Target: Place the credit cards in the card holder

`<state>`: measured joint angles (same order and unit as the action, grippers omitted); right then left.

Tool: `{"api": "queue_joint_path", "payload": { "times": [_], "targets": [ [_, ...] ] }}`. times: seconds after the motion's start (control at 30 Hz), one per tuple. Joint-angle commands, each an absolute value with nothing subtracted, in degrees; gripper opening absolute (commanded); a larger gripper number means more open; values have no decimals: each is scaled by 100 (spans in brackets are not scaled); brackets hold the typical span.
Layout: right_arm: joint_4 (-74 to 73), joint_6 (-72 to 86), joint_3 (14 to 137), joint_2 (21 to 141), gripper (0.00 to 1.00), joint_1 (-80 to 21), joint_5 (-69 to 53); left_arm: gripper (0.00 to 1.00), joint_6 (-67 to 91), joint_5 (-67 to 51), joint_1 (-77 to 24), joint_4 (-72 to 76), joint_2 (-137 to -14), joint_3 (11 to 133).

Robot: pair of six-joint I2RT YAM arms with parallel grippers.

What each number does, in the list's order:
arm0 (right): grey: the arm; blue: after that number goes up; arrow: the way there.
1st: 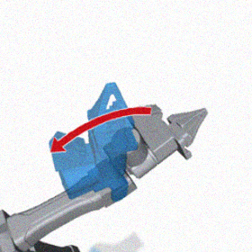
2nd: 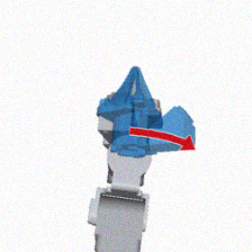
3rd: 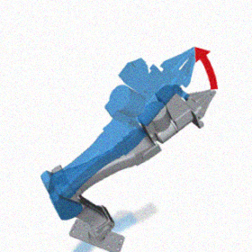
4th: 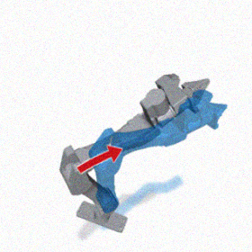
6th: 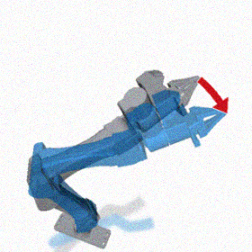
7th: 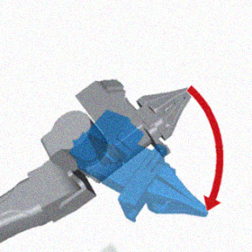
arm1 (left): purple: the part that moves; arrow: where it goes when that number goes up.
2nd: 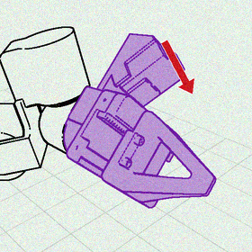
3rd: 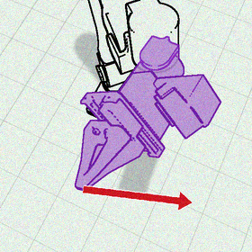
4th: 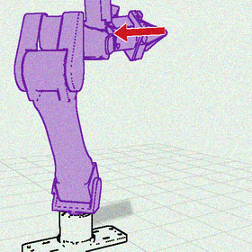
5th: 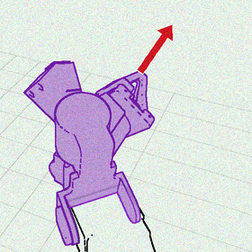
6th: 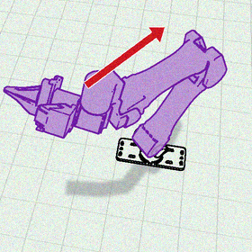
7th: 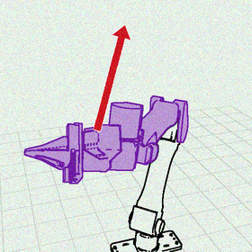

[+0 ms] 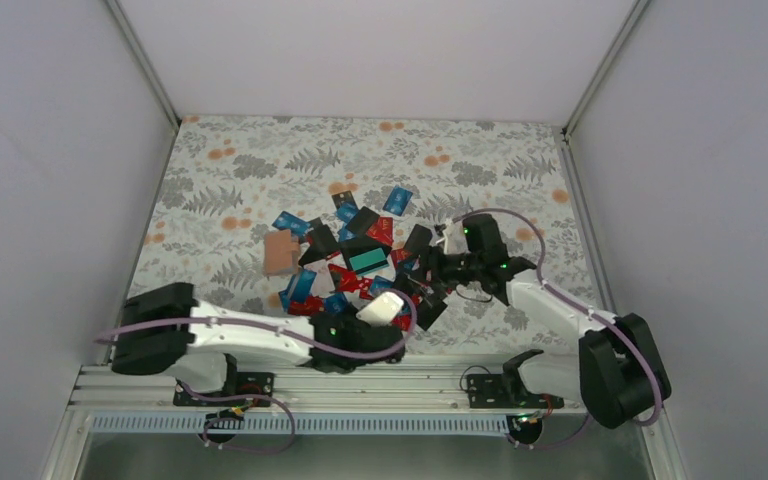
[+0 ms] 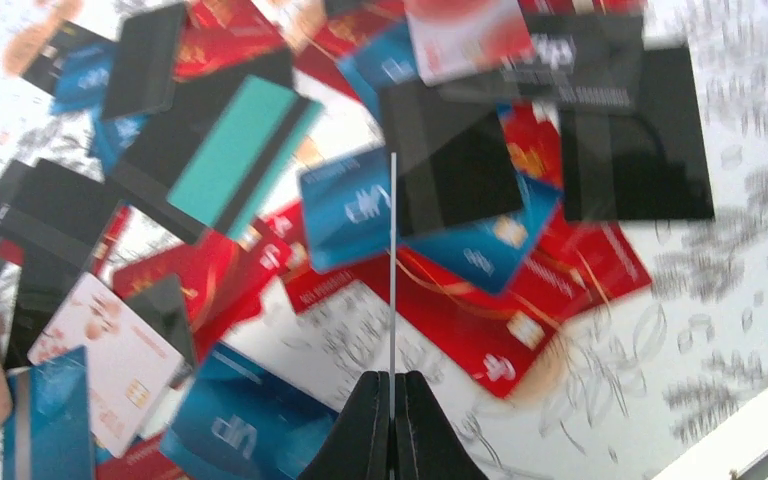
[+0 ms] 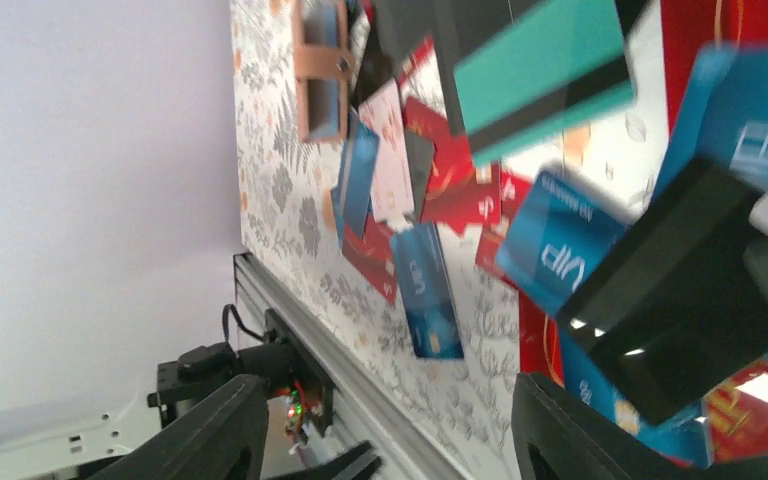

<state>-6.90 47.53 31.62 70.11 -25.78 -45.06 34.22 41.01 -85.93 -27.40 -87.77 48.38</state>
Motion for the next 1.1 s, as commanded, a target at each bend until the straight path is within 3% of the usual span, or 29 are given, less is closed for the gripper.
{"api": "queue_joint_path", "payload": {
  "times": [0.0,0.27,0.47,0.7,0.93,1.07],
  "targets": [
    [-1198,4003,3539,6814,66,-2240,-4392,2,3021,3500,-8026,-2446,-7975,4684],
    [-564,3636,3921,7367,65,-2202,-4623,2,3116,2810,-6227,-3226,-6995,4751],
    [-361,3370,4546,8316,63,-2454,-4657,3,2954,2672,-5235,-3794,-7056,4944],
    [240,3204,5270,9248,64,-2959,-5088,2,2492,1774,-4468,-3497,-7011,5172],
    [845,3066,5582,9485,66,-2963,-5985,2,2276,126,-3340,-3130,-6633,5532],
    [604,2848,5972,9768,67,-2981,-5959,2,2121,115,-2883,-3286,-6781,5667]
  ]
}}
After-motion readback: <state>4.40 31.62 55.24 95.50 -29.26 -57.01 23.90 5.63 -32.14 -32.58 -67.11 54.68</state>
